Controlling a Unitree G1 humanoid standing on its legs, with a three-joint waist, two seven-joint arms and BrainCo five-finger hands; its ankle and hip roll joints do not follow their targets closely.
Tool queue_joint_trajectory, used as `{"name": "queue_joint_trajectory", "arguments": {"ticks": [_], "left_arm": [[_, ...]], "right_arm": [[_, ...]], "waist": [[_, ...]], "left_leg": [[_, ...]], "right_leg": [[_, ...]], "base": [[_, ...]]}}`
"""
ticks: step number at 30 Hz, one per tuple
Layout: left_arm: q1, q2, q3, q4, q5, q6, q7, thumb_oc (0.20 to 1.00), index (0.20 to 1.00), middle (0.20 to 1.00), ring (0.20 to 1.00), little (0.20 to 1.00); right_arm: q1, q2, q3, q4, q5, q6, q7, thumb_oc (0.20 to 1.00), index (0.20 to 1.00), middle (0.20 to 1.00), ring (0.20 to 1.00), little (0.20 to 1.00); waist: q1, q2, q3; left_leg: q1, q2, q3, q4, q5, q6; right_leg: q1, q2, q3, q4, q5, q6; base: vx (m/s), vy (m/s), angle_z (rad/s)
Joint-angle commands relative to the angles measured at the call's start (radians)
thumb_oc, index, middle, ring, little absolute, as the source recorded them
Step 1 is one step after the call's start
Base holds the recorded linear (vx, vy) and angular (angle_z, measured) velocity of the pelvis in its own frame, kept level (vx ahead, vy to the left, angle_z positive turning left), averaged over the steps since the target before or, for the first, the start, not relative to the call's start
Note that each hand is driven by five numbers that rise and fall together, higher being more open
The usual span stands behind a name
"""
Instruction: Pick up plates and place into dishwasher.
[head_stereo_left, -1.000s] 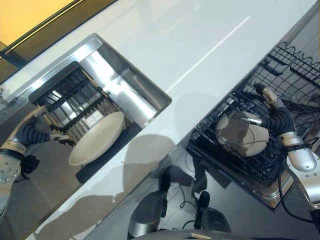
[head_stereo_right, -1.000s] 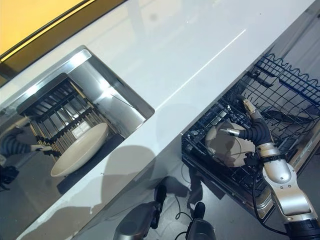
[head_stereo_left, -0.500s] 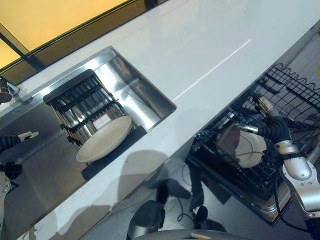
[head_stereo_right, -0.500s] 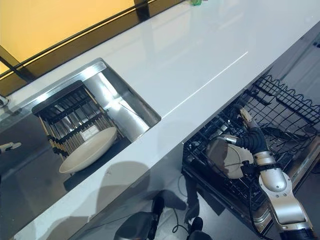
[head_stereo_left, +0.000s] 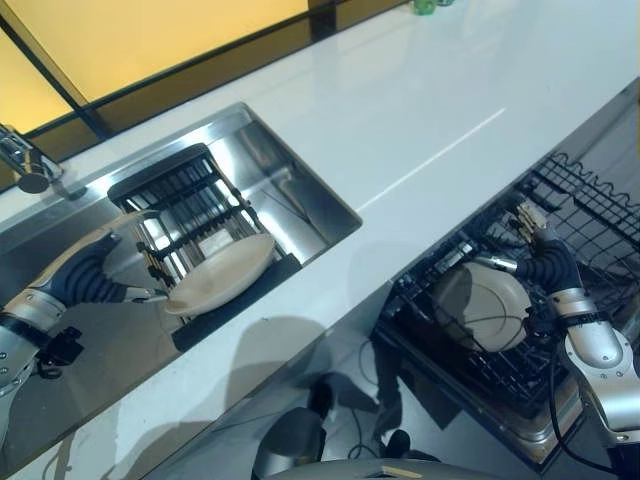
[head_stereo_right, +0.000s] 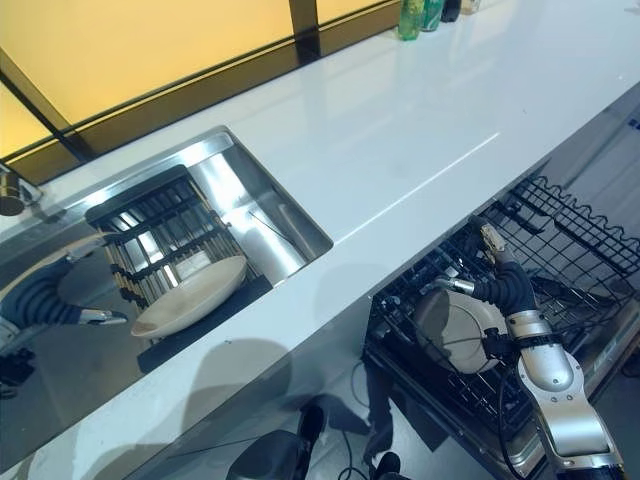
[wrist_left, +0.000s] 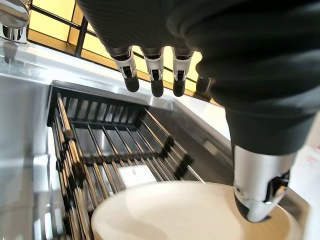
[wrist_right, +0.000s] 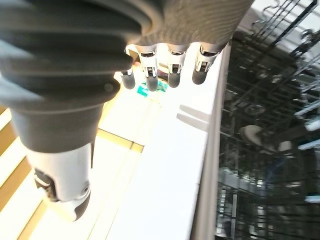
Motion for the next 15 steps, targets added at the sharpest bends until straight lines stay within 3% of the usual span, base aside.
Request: {"name": "queue_joint_trajectory", "arguments": {"ticks": [1,10,15], "left_arm": [[-0.02,0.075,-0.035,0.005,-0.073,0.019,-0.088,1.0,1.0,1.0,1.0,1.0],[0.008,0.102,-0.05,0.003,-0.117,0.053,-0.203,1.0,1.0,1.0,1.0,1.0],[0.036,0.095,-0.042,-0.006,-0.126,0.056,-0.215,1.0,1.0,1.0,1.0,1.0]], "right_arm": [[-0.088,-0.082,0.062,-0.008,0.054,-0.041,-0.031,1.0,1.0,1.0,1.0,1.0],[-0.124,-0.119,0.101,0.016,0.08,-0.026,-0.045,1.0,1.0,1.0,1.0,1.0],[-0.133,-0.123,0.116,0.021,0.078,-0.024,-0.056,1.0,1.0,1.0,1.0,1.0]], "waist": [[0.027,0.002,-0.058],[0.061,0.016,-0.064],[0.073,0.024,-0.064]], "left_leg": [[0.024,0.019,-0.057,-0.027,-0.005,-0.037],[0.011,0.018,-0.092,-0.014,0.01,-0.051],[0.004,0.017,-0.103,-0.011,0.017,-0.057]], "right_leg": [[-0.023,0.0,-0.022,0.112,-0.049,0.004],[0.0,0.005,-0.056,0.115,-0.058,-0.009],[0.006,0.006,-0.069,0.117,-0.06,-0.013]], "base": [[0.02,-0.033,0.1],[0.01,-0.022,0.14],[0.0,-0.008,0.09]]}}
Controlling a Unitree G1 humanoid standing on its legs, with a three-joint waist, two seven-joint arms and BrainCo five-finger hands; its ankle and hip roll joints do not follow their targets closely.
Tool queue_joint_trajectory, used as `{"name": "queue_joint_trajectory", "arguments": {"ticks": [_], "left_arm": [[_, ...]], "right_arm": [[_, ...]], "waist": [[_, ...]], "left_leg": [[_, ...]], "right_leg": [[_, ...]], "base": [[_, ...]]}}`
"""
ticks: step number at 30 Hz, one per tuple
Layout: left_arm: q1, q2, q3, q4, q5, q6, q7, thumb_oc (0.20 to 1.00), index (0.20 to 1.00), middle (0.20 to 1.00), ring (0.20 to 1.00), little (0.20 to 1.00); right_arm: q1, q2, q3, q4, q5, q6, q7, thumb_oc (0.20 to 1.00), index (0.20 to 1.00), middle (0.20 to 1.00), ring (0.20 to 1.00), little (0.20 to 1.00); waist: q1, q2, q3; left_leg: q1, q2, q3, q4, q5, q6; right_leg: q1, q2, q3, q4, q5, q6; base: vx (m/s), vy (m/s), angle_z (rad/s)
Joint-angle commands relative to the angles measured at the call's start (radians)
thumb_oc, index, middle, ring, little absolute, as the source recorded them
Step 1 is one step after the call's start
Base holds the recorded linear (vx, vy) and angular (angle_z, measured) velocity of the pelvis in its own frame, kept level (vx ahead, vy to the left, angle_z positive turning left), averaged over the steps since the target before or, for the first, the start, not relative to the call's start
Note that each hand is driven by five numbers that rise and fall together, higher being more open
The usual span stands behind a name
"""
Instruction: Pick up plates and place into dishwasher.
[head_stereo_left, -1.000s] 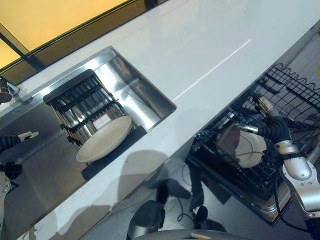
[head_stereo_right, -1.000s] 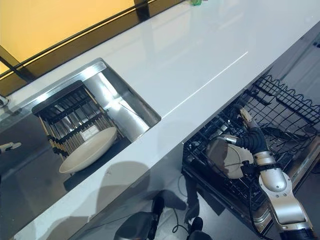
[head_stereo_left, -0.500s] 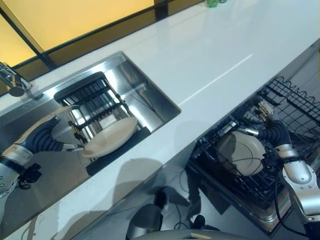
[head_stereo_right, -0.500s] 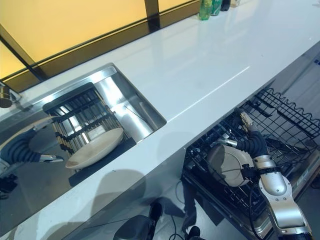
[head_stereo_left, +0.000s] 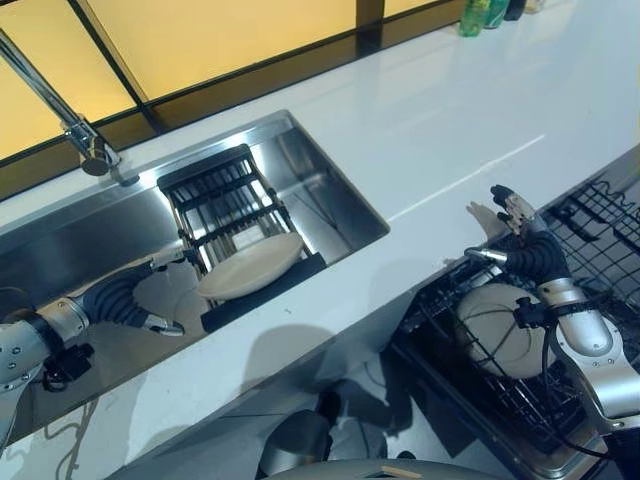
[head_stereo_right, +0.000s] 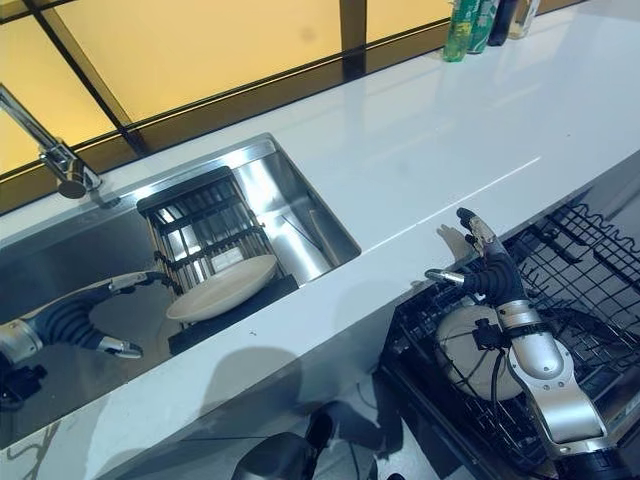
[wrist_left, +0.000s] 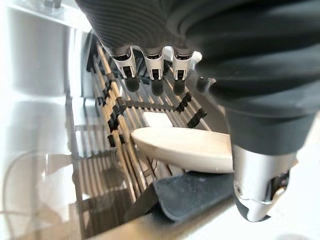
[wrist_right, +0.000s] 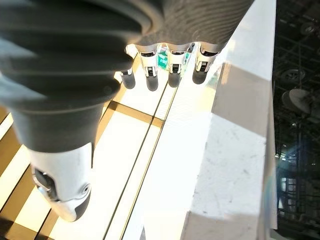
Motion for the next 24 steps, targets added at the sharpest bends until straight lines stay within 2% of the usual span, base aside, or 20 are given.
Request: {"name": "queue_joint_trajectory", "arguments": {"ticks": [1,8,13,16,24], "left_arm": [[0.033,0.053,0.022,-0.003,-0.031,-0.008,0.027,1.0,1.0,1.0,1.0,1.0],[0.069,0.022,0.061,0.03,0.052,-0.076,0.202,1.0,1.0,1.0,1.0,1.0],[0.109,-0.031,0.106,0.026,0.139,-0.185,0.333,1.0,1.0,1.0,1.0,1.0],[0.119,-0.038,0.115,0.026,0.197,-0.226,0.385,1.0,1.0,1.0,1.0,1.0],[0.13,-0.01,0.113,0.009,0.349,-0.246,0.459,1.0,1.0,1.0,1.0,1.0]], "right_arm": [[-0.081,-0.078,0.043,0.006,0.038,-0.03,-0.024,1.0,1.0,1.0,1.0,1.0],[-0.044,-0.081,0.015,-0.012,0.043,-0.019,-0.017,1.0,1.0,1.0,1.0,1.0],[0.021,-0.062,-0.041,-0.038,0.035,-0.03,-0.004,1.0,1.0,1.0,1.0,1.0],[0.052,-0.061,-0.068,-0.05,0.04,-0.038,0.005,1.0,1.0,1.0,1.0,1.0],[0.091,-0.071,-0.1,-0.07,0.048,-0.047,0.025,1.0,1.0,1.0,1.0,1.0]], "waist": [[0.013,0.012,-0.053],[0.013,0.014,-0.05],[0.005,0.005,-0.032],[-0.007,-0.001,-0.022],[-0.036,-0.002,-0.004]], "left_leg": [[-0.012,0.031,-0.051,-0.018,0.019,-0.054],[-0.027,0.027,-0.062,-0.006,0.02,-0.057],[-0.041,0.026,-0.061,0.004,0.017,-0.055],[-0.046,0.025,-0.055,0.007,0.016,-0.053],[-0.053,0.025,-0.025,0.019,0.006,-0.047]], "right_leg": [[-0.044,0.008,-0.007,0.128,-0.046,-0.015],[-0.047,0.007,-0.006,0.138,-0.054,-0.02],[-0.066,0.009,0.004,0.144,-0.054,-0.022],[-0.079,0.008,0.011,0.146,-0.051,-0.02],[-0.106,0.0,0.029,0.151,-0.042,-0.015]], "base": [[0.02,-0.008,0.09],[0.02,0.004,0.03],[0.0,0.0,0.0],[0.0,0.0,0.0],[0.01,0.036,-0.02]]}}
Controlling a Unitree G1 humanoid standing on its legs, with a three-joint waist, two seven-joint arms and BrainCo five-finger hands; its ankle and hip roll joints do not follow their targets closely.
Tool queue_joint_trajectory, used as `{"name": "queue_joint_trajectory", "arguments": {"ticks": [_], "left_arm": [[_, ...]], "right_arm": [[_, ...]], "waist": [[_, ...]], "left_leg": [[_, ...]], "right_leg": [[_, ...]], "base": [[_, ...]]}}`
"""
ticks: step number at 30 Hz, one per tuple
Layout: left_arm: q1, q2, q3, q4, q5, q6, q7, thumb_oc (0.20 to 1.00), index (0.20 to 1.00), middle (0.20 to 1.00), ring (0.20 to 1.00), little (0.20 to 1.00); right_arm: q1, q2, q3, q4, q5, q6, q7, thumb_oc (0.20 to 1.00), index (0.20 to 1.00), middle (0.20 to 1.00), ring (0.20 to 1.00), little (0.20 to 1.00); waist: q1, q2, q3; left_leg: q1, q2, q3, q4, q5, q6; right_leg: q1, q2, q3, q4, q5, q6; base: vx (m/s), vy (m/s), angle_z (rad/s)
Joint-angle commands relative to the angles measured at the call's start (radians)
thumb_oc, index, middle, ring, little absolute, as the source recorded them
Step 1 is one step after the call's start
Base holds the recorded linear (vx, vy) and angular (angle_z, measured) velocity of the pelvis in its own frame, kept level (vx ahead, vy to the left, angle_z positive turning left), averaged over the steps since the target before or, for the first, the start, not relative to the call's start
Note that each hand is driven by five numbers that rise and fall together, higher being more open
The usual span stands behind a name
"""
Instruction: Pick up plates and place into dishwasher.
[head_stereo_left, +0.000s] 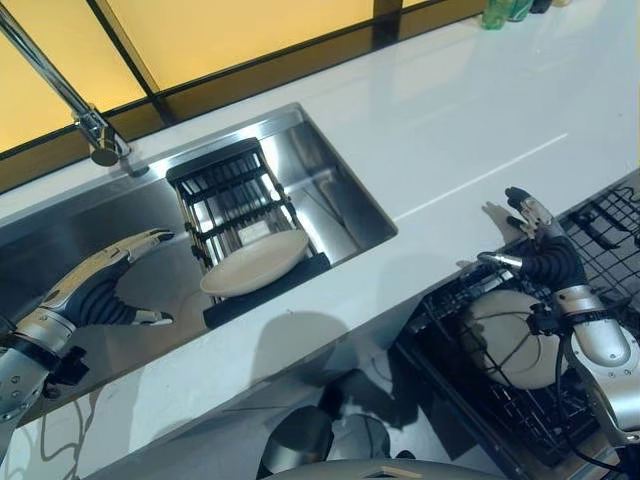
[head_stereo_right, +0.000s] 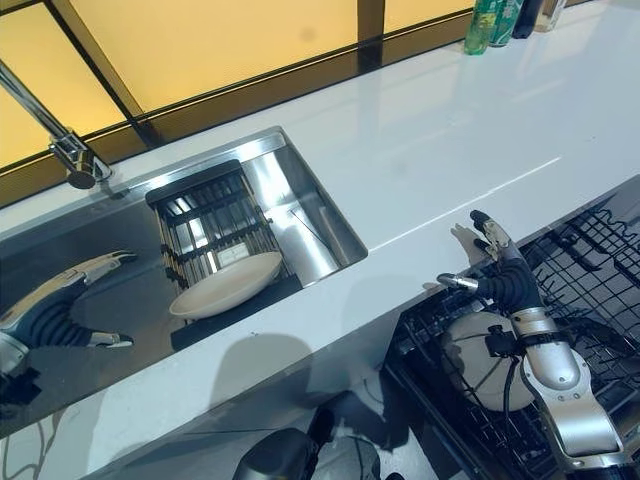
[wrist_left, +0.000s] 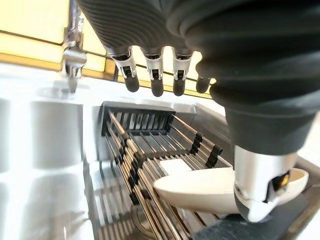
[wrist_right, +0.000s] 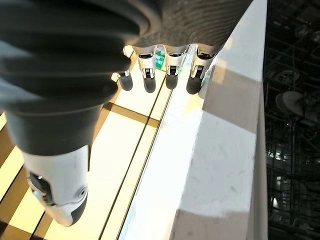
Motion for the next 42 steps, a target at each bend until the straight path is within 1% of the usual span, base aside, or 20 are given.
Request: {"name": "queue_joint_trajectory", "arguments": {"ticks": [1,5,7,11,15,23,27,30,35,41,42], "left_arm": [[0.034,0.044,0.066,-0.005,0.07,-0.025,0.068,1.0,1.0,1.0,1.0,1.0],[0.029,0.064,0.051,0.003,0.105,-0.023,0.09,1.0,1.0,1.0,1.0,1.0],[0.032,0.073,0.044,0.018,0.143,-0.045,0.14,1.0,1.0,1.0,1.0,1.0],[0.026,0.079,0.026,0.05,0.163,-0.088,0.227,1.0,1.0,1.0,1.0,1.0],[0.033,0.081,0.018,0.07,0.155,-0.131,0.277,1.0,1.0,1.0,1.0,1.0],[0.015,0.091,-0.015,0.076,0.167,-0.179,0.334,1.0,1.0,1.0,1.0,1.0],[-0.006,0.102,-0.035,0.076,0.153,-0.196,0.362,1.0,1.0,1.0,1.0,1.0],[-0.02,0.108,-0.05,0.064,0.205,-0.224,0.379,1.0,1.0,1.0,1.0,1.0],[-0.038,0.139,-0.088,0.059,0.277,-0.223,0.415,1.0,1.0,1.0,1.0,1.0],[-0.077,0.186,-0.137,0.077,0.295,-0.191,0.457,1.0,1.0,1.0,1.0,1.0],[-0.091,0.191,-0.151,0.08,0.291,-0.18,0.459,1.0,1.0,1.0,1.0,1.0]], "right_arm": [[0.008,-0.073,-0.015,-0.02,0.032,-0.045,0.003,1.0,1.0,1.0,1.0,1.0],[0.008,-0.083,-0.019,-0.009,0.039,-0.054,0.014,1.0,1.0,1.0,1.0,1.0],[0.009,-0.087,-0.018,-0.004,0.038,-0.058,0.022,1.0,1.0,1.0,1.0,1.0],[0.001,-0.097,-0.013,0.013,0.04,-0.066,0.033,1.0,1.0,1.0,1.0,1.0],[-0.003,-0.108,-0.011,0.016,0.038,-0.073,0.029,1.0,1.0,1.0,1.0,1.0],[0.001,-0.106,-0.018,0.014,0.038,-0.1,0.014,1.0,1.0,1.0,1.0,1.0],[0.001,-0.103,-0.02,0.012,0.038,-0.105,0.015,1.0,1.0,1.0,1.0,1.0],[-0.003,-0.095,-0.024,0.015,0.034,-0.111,0.015,1.0,1.0,1.0,1.0,1.0],[-0.02,-0.103,-0.021,0.024,0.041,-0.108,0.01,1.0,1.0,1.0,1.0,1.0],[-0.039,-0.116,-0.012,0.034,0.044,-0.113,-0.001,1.0,1.0,1.0,1.0,1.0],[-0.047,-0.117,-0.01,0.035,0.048,-0.114,-0.004,1.0,1.0,1.0,1.0,1.0]], "waist": [[-0.038,0.0,-0.006],[-0.046,0.002,0.001],[-0.049,0.003,0.005],[-0.052,0.003,0.016],[-0.052,0.0,0.039],[-0.059,-0.022,0.08],[-0.064,-0.033,0.087],[-0.065,-0.039,0.095],[-0.07,-0.054,0.112],[-0.078,-0.077,0.138],[-0.08,-0.088,0.146]], "left_leg": [[-0.028,0.021,-0.009,0.007,0.018,-0.035],[-0.029,0.02,0.001,0.012,0.015,-0.033],[-0.032,0.019,0.005,0.017,0.015,-0.033],[-0.042,0.02,0.012,0.029,0.011,-0.034],[-0.059,0.022,0.017,0.04,0.011,-0.034],[-0.08,0.029,0.031,0.046,0.011,-0.026],[-0.083,0.029,0.041,0.046,0.009,-0.021],[-0.093,0.028,0.045,0.05,0.008,-0.019],[-0.098,0.032,0.054,0.05,0.006,-0.018],[-0.118,0.038,0.067,0.061,0.003,-0.016],[-0.127,0.039,0.069,0.066,0.002,-0.015]], "right_leg": [[-0.062,0.002,0.035,0.101,-0.004,-0.007],[-0.066,-0.002,0.038,0.103,-0.002,-0.006],[-0.068,-0.004,0.039,0.106,-0.001,-0.005],[-0.075,-0.007,0.042,0.113,-0.003,-0.007],[-0.09,-0.004,0.05,0.119,0.0,-0.008],[-0.118,0.004,0.064,0.115,0.014,-0.004],[-0.121,0.004,0.067,0.11,0.019,-0.002],[-0.128,0.005,0.069,0.108,0.023,-0.002],[-0.134,0.007,0.076,0.102,0.034,0.001],[-0.152,0.011,0.085,0.098,0.046,0.003],[-0.158,0.014,0.089,0.096,0.05,0.003]], "base": [[0.01,0.045,-0.08],[0.02,0.052,-0.09],[0.03,0.06,-0.01],[0.02,0.057,0.0],[-0.02,0.029,-0.02],[-0.04,-0.006,-0.04],[-0.01,-0.001,-0.03],[0.0,0.0,0.0],[0.0,0.0,0.0],[-0.03,0.002,-0.01],[-0.07,-0.033,-0.01]]}}
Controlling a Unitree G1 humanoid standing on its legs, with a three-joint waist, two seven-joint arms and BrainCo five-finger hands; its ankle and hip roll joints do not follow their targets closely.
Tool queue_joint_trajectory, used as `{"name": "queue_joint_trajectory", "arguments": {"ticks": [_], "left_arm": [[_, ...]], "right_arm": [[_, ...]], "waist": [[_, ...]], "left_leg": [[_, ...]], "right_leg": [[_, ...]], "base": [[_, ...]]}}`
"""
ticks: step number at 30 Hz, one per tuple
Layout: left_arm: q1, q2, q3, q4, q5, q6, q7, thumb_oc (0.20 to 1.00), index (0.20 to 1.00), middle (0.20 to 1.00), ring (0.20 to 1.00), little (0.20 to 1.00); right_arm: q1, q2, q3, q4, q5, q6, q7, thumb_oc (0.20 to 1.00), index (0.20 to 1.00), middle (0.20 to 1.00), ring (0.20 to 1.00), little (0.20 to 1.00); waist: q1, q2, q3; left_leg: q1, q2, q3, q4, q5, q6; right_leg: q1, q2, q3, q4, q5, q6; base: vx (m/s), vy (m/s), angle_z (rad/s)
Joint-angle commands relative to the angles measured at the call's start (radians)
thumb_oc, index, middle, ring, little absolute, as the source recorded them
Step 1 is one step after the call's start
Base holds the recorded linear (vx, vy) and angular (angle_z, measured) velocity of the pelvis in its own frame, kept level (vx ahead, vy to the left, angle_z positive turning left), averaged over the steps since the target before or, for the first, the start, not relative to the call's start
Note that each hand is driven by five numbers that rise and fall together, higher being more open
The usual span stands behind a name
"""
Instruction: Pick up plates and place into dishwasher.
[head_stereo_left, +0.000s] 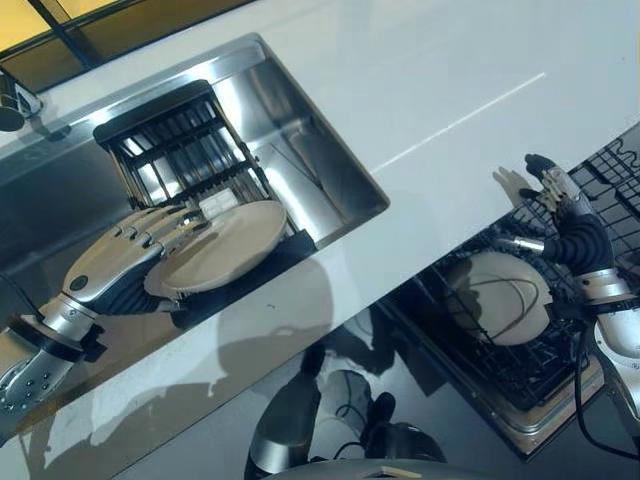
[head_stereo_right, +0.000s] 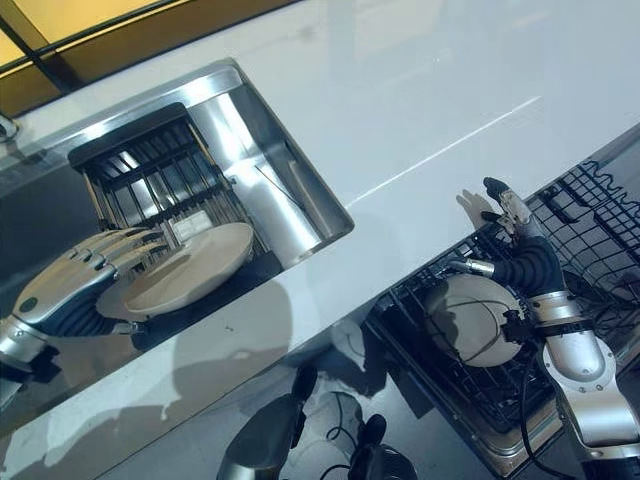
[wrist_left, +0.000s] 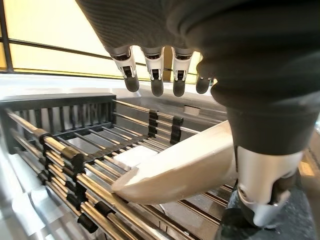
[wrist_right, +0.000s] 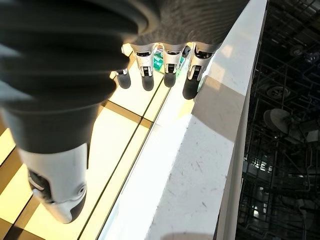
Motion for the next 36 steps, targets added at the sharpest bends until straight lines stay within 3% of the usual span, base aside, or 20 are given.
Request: {"name": "queue_joint_trajectory", "arguments": {"ticks": [1,8,18,19,22,23,24,36], "left_arm": [[-0.013,0.022,-0.021,0.024,0.018,0.023,0.054,1.0,1.0,1.0,1.0,1.0],[-0.081,0.058,-0.077,0.041,0.026,0.042,0.079,1.0,1.0,1.0,1.0,1.0],[-0.192,0.023,-0.174,0.072,0.003,0.093,0.087,1.0,1.0,1.0,1.0,1.0],[-0.2,0.017,-0.18,0.075,0.007,0.09,0.083,0.884,0.884,0.884,0.884,0.884],[-0.201,0.017,-0.182,0.075,0.008,0.09,0.084,0.884,0.884,0.884,0.884,0.884],[-0.23,0.014,-0.203,0.081,0.009,0.099,0.074,0.244,0.244,0.244,0.244,0.244],[-0.238,0.013,-0.207,0.083,0.005,0.099,0.069,0.2,0.2,0.2,0.2,0.2],[-0.263,0.002,-0.22,0.079,-0.003,0.107,0.031,0.2,0.2,0.2,0.2,0.2]], "right_arm": [[-0.016,-0.051,0.031,0.046,0.031,-0.005,-0.018,1.0,1.0,1.0,1.0,1.0],[-0.029,-0.039,0.036,0.045,0.043,-0.03,-0.031,1.0,1.0,1.0,1.0,1.0],[-0.063,-0.006,0.054,0.052,0.019,-0.033,-0.044,1.0,1.0,1.0,1.0,1.0],[-0.065,-0.002,0.052,0.051,0.018,-0.034,-0.045,1.0,1.0,1.0,1.0,1.0],[-0.065,-0.002,0.052,0.051,0.018,-0.034,-0.045,1.0,1.0,1.0,1.0,1.0],[-0.079,0.007,0.057,0.051,0.013,-0.032,-0.053,1.0,1.0,1.0,1.0,1.0],[-0.079,0.014,0.057,0.05,0.007,-0.034,-0.05,1.0,1.0,1.0,1.0,1.0],[-0.086,0.028,0.051,0.052,-0.001,-0.029,-0.041,1.0,1.0,1.0,1.0,1.0]], "waist": [[-0.039,-0.015,0.01],[-0.048,-0.055,0.043],[-0.061,-0.082,0.063],[-0.061,-0.087,0.065],[-0.06,-0.086,0.066],[-0.063,-0.095,0.07],[-0.065,-0.096,0.07],[-0.068,-0.098,0.064]], "left_leg": [[-0.036,0.024,0.022,0.017,0.006,-0.016],[-0.062,0.032,0.036,0.018,0.004,-0.008],[-0.071,0.036,0.047,0.009,0.001,0.001],[-0.071,0.038,0.048,0.007,0.0,0.002],[-0.071,0.038,0.048,0.007,0.001,0.002],[-0.072,0.039,0.051,0.004,-0.002,0.004],[-0.07,0.04,0.053,0.001,-0.004,0.005],[-0.056,0.037,0.054,-0.009,-0.01,0.01]], "right_leg": [[-0.051,0.009,0.044,0.037,0.049,0.01],[-0.079,0.022,0.057,0.028,0.073,0.02],[-0.098,0.022,0.072,0.016,0.094,0.03],[-0.099,0.024,0.074,0.014,0.097,0.031],[-0.099,0.024,0.074,0.014,0.097,0.031],[-0.103,0.025,0.08,0.01,0.103,0.035],[-0.104,0.025,0.082,0.009,0.104,0.037],[-0.103,0.023,0.087,0.007,0.107,0.041]], "base": [[-0.07,-0.055,0.0],[-0.05,-0.042,-0.03],[-0.03,-0.002,-0.05],[0.0,0.0,0.0],[-0.01,-0.008,-0.03],[-0.04,-0.022,-0.07],[-0.04,-0.021,-0.05],[0.0,0.001,-0.02]]}}
